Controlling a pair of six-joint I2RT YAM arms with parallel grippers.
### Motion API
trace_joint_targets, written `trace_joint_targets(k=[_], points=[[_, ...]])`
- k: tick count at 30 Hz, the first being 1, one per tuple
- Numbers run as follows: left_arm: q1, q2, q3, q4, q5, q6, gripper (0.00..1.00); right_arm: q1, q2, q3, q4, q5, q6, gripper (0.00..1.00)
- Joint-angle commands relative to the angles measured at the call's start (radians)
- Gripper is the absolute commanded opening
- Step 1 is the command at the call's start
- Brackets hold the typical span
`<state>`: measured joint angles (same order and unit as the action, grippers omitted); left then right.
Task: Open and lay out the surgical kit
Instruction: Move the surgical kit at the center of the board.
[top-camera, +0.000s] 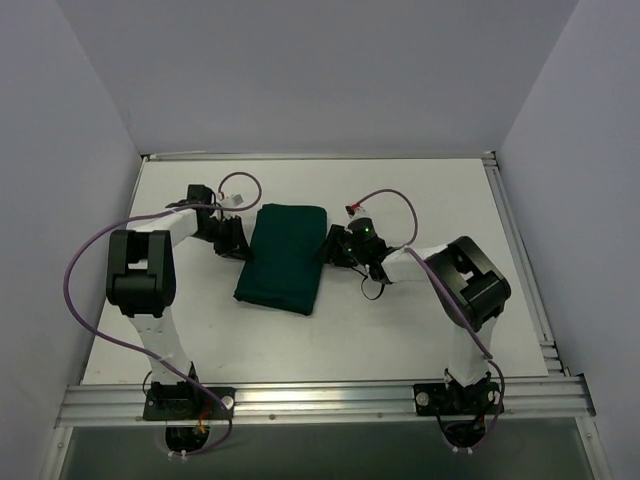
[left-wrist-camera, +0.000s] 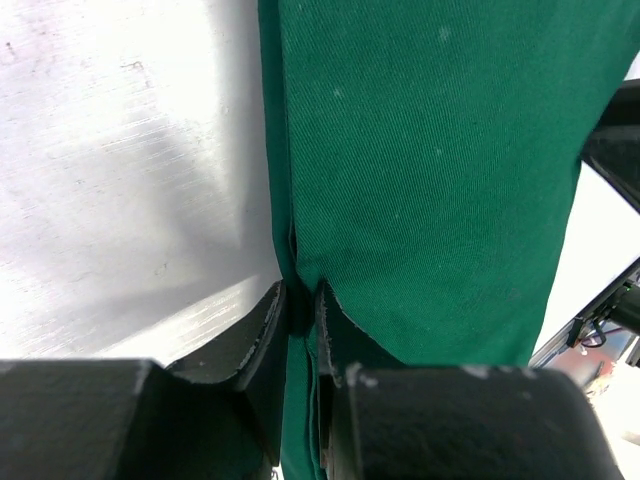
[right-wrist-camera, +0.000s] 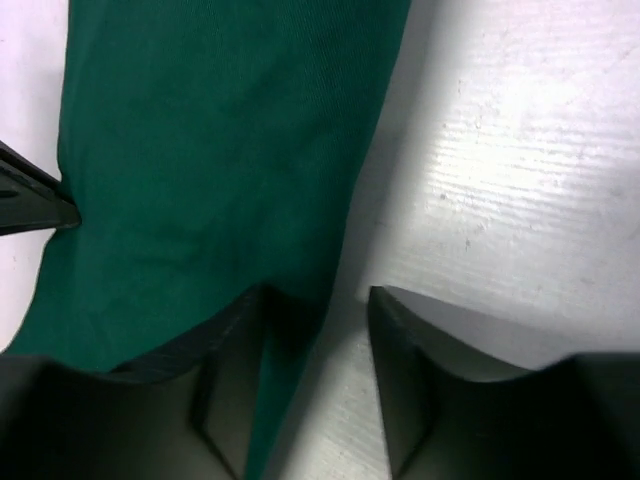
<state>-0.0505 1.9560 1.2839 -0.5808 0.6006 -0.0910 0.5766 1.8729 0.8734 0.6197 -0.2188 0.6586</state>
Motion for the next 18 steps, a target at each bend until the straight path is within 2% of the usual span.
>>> trace_joint_targets(k=[1,2,4,10,12,15,16,18], points=[[-0.017,-0.023,-0.009,0.052,-0.002,-0.032,0.02,-0.023,0.040,0.027,0.080,-0.050,0.036,0.38],[-0.026,-0.019,-0.006,0.056,-0.001,-0.033,0.02,-0.027,0.058,0.038,0.083,-0.057,0.038,0.28],[-0.034,-0.016,0.006,0.074,-0.004,-0.039,0.02,-0.044,0.075,0.078,0.086,-0.065,0.041,0.19],[-0.038,0.012,0.067,0.121,-0.038,-0.041,0.02,-0.076,0.155,0.226,0.028,-0.062,0.021,0.14],[-0.038,0.038,0.100,0.119,-0.041,-0.039,0.02,-0.080,0.170,0.260,0.006,-0.059,0.010,0.16],[-0.038,0.052,0.135,0.111,0.001,-0.046,0.02,-0.092,0.177,0.335,-0.076,-0.013,-0.042,0.26],[-0.038,0.050,0.138,0.113,0.002,-0.046,0.05,-0.093,0.166,0.358,-0.147,0.002,-0.062,0.34],[-0.034,0.034,0.140,0.116,-0.013,-0.042,0.11,-0.087,0.140,0.420,-0.221,0.070,-0.146,0.41]])
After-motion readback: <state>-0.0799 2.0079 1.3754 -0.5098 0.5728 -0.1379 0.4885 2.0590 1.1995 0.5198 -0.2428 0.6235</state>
